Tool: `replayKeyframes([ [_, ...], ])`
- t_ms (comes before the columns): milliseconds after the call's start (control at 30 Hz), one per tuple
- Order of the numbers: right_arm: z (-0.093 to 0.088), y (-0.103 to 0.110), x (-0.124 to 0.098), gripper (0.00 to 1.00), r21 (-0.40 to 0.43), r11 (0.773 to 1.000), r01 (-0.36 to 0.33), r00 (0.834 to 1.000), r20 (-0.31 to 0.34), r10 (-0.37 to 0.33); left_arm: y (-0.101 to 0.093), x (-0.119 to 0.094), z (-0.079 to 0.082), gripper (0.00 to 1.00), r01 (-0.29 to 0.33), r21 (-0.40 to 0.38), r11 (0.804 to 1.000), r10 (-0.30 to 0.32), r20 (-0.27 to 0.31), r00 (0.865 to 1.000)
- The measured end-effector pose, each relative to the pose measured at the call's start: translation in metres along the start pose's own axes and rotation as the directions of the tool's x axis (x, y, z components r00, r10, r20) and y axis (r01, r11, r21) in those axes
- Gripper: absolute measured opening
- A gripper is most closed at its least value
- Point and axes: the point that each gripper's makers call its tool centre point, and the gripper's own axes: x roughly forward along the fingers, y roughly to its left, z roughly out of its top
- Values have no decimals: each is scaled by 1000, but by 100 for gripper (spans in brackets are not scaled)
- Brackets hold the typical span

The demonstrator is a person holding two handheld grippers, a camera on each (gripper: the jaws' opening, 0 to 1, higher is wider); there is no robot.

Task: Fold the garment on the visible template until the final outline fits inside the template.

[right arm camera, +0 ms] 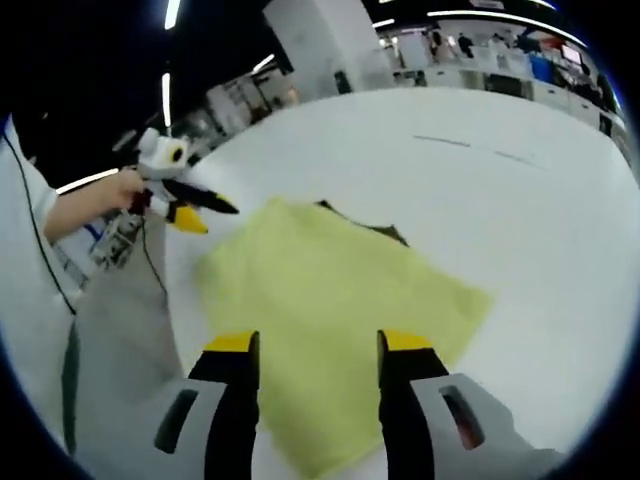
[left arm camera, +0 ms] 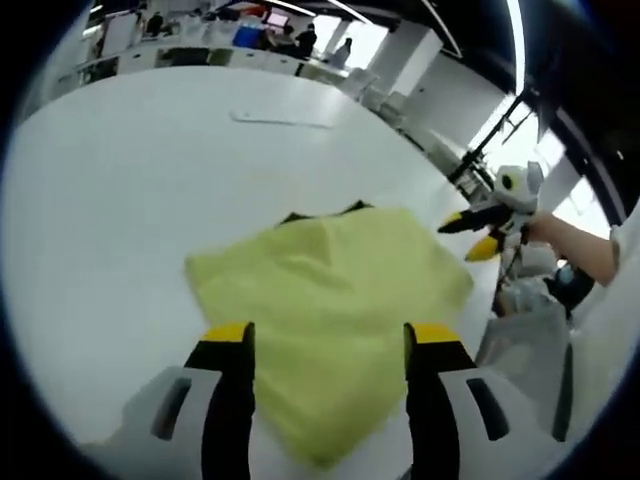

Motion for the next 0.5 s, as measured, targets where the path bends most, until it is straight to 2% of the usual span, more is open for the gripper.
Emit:
replayKeyframes([
  [333, 13, -17, 13, 46, -48, 999, 6, 1000, -2, -6, 6, 21, 20, 55, 8, 42, 999, -8, 3, 1000],
  [500, 18, -23, 19, 45, -82, 997, 3, 1000, -14, -4, 6, 35, 21, 54, 6, 108, 994, -1, -42, 999],
])
